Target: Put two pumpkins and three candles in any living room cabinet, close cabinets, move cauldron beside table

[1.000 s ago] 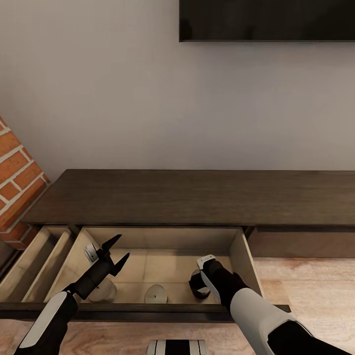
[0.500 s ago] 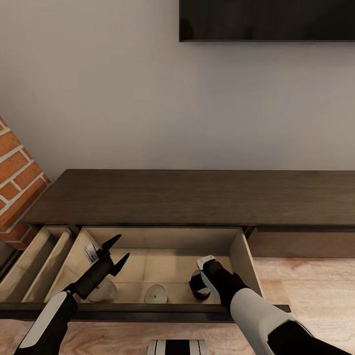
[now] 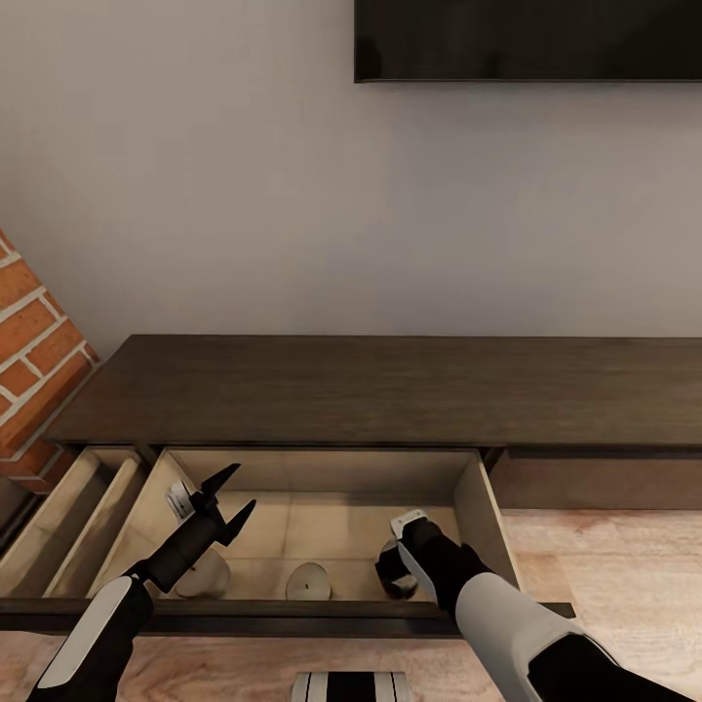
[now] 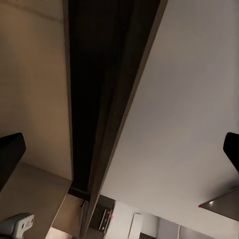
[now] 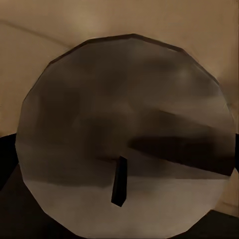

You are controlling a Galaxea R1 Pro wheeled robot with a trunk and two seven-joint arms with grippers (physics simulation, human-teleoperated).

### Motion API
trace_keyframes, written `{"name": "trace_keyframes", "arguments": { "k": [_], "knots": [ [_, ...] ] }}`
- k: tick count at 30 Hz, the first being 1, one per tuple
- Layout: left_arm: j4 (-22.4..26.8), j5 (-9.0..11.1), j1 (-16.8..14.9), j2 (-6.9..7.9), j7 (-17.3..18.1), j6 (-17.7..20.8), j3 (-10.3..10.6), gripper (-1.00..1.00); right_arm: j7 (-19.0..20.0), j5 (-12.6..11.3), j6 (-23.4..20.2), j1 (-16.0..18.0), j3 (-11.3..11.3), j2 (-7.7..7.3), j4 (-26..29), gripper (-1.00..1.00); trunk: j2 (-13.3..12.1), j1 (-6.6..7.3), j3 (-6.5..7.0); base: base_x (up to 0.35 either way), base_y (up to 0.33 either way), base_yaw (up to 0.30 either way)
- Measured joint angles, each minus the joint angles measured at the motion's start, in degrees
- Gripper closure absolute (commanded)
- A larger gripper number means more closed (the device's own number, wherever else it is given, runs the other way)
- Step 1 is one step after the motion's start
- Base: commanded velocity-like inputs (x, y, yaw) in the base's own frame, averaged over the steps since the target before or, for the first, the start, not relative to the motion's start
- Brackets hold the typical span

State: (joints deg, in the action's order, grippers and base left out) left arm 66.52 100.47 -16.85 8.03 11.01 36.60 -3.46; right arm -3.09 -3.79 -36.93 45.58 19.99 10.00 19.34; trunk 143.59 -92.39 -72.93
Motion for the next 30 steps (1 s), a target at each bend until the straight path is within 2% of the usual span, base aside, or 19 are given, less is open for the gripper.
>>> {"name": "trace_keyframes", "arguments": {
  "k": [11, 23, 30],
  "knots": [
    [0.04, 0.0, 0.0, 0.05, -0.03, 0.07, 0.0, -1.0, -0.14, 0.02, 0.36, 0.0, -0.02, 0.0, -2.16, 1.0, 0.0, 0.0, 0.0, 0.0, 0.0, 0.0],
    [0.04, 0.0, 0.0, 0.06, 0.0, 0.09, 0.0, -1.0, -0.15, 0.01, 5.43, 0.01, -0.15, 0.0, -4.67, 1.0, 0.0, 0.0, 0.0, 0.0, 0.0, 0.0],
    [0.08, 0.0, 0.0, 0.06, 0.01, 0.09, 0.0, -1.0, -0.16, -0.09, 6.03, 0.04, -0.2, 0.0, -5.22, 1.0, 0.01, 0.01, 0.01, 0.0, 0.0, 0.0]
  ]
}}
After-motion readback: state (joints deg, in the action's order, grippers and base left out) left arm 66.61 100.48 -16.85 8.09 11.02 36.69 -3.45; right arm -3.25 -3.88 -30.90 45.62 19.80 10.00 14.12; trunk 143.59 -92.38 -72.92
